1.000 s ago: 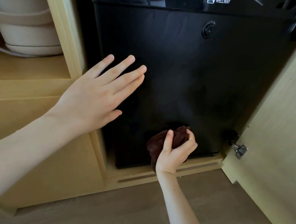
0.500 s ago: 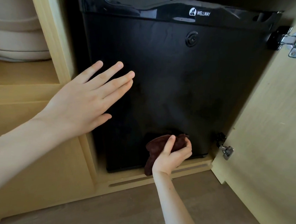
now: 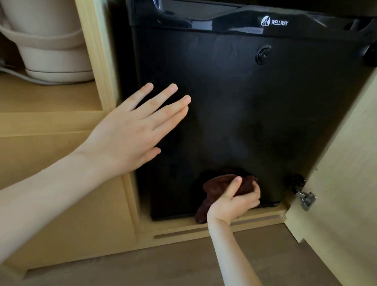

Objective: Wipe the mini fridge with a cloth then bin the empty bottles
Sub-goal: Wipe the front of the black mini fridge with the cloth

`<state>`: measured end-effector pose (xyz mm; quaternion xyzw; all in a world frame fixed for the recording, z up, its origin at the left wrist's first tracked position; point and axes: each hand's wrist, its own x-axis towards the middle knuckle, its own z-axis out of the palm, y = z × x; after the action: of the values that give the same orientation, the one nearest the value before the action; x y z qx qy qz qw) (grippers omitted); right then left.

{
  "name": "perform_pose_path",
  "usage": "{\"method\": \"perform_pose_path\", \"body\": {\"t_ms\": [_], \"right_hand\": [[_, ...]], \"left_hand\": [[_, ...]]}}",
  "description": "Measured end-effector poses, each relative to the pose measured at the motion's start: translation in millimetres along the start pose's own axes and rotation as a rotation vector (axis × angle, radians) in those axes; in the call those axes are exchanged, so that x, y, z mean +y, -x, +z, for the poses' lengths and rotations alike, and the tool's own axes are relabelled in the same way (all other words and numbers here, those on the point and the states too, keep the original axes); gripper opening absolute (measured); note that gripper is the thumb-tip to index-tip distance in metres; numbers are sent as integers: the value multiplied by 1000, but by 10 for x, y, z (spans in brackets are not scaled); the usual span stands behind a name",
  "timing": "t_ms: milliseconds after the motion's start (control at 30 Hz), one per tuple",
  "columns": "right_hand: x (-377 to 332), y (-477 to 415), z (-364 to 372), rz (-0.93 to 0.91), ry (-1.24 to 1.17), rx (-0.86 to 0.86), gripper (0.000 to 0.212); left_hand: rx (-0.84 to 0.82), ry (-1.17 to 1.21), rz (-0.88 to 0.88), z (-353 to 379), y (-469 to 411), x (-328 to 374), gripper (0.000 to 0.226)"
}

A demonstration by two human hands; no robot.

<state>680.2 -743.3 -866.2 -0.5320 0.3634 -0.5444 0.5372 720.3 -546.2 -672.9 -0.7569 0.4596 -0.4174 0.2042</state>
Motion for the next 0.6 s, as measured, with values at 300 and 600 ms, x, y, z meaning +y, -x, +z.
{"method": "perform_pose_path", "body": {"t_ms": [300, 600], "right_hand": [[-418, 452, 313, -478, 64, -208, 51], [-204, 654, 198, -360, 70, -212, 51]], "left_hand": [[10, -24, 4, 51, -9, -8, 104], [-9, -146, 42, 39, 4, 37, 90]]}}
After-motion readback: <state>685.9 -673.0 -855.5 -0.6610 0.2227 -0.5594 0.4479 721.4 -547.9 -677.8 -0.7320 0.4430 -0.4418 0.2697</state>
